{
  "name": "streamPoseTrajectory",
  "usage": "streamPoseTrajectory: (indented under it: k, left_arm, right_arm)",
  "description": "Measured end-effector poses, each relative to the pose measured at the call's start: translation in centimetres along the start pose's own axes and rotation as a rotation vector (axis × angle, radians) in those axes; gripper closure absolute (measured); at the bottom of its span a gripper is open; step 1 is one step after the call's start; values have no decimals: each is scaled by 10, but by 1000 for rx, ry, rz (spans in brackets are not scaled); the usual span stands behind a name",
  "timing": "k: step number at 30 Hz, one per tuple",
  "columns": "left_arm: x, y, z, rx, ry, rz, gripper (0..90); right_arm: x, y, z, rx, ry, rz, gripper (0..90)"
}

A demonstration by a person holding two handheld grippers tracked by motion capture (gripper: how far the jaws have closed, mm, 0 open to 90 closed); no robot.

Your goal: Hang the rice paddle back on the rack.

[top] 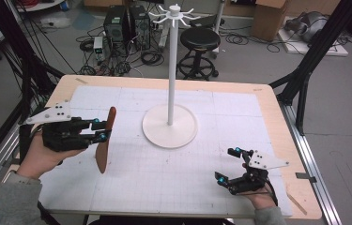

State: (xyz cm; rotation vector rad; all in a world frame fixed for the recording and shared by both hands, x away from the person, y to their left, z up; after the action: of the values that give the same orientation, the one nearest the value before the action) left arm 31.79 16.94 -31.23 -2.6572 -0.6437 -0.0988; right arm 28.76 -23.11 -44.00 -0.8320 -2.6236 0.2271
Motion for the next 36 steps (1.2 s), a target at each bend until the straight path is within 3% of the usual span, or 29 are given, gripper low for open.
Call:
streamPoseTrajectory:
  k: [4, 8, 20, 31, 36]
  left_arm:
    - [3, 5, -9, -11, 15, 10, 653]
    - [6, 10, -14, 33, 38, 4, 653]
    - [19, 18, -34, 15, 14, 11, 653]
    - [24, 29, -67, 5, 69, 9, 653]
    - [31, 33, -76, -11, 68, 9, 652]
  right_arm:
    - [0, -1, -1, -5, 2, -1, 1]
    - [0, -1, -2, -13, 0, -2, 1]
    - [-1, -3, -4, -28, 4, 2, 1]
    - [-1, -3, -3, -24, 4, 0, 1]
    - [0, -5, -4, -33, 2, -3, 1]
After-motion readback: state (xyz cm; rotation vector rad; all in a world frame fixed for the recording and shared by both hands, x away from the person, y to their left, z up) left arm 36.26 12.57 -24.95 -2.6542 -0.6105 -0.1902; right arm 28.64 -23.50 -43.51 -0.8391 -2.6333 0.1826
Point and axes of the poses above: each handheld gripper's, and its own axes: y roughly forward along the jaws, z roughly out of its underside, x roughly to its left, the point moved 7 cm from there along y, roughly forward along the jaws, and after that the axes turned 13 degrees about y, right-handed, at the moved point
